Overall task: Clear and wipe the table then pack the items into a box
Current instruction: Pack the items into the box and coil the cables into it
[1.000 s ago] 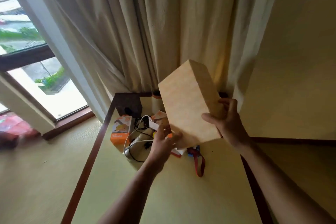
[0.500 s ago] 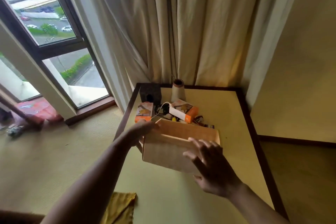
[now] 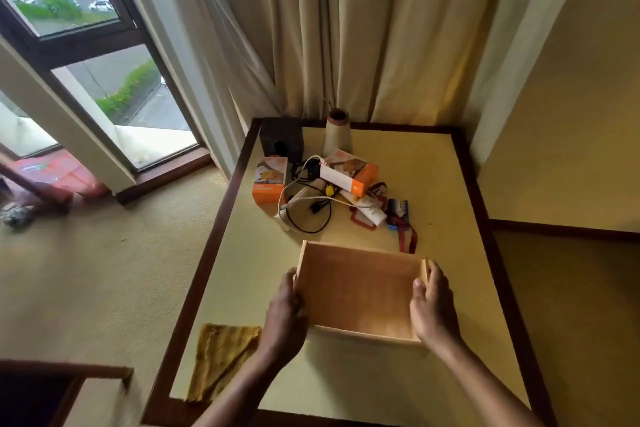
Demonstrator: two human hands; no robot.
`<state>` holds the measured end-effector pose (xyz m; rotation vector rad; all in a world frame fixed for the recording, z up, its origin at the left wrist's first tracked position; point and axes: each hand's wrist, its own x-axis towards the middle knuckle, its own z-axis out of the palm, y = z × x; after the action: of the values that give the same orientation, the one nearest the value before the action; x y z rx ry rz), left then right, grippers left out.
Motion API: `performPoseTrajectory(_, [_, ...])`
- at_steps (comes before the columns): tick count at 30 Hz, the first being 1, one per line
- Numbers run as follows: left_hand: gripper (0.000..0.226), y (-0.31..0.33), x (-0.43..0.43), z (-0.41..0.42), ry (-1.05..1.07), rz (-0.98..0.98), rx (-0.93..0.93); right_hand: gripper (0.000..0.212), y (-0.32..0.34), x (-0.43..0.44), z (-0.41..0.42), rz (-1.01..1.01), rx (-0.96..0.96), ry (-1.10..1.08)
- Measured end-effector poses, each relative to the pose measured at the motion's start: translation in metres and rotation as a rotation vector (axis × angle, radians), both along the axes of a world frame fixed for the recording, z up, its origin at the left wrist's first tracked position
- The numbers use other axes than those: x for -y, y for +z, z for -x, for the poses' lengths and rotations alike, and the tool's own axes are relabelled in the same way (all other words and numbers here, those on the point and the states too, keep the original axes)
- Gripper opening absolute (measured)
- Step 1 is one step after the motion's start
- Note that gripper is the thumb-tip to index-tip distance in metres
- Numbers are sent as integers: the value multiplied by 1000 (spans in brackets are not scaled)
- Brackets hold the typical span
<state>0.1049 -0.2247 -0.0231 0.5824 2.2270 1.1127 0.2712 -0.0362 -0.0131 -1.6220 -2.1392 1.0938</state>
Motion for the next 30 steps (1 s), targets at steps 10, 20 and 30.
performPoseTrajectory(10, [57, -13, 12, -5, -106, 125, -121, 60, -17, 20, -1, -116, 50, -34])
performPoseTrajectory(20, [41, 32, -58, 99, 74, 205, -407, 48, 16, -40, 76, -327, -20, 219])
performPoseTrajectory(30, [58, 10, -158, 250, 102, 443, -375, 53, 21, -137, 216, -260, 163, 339])
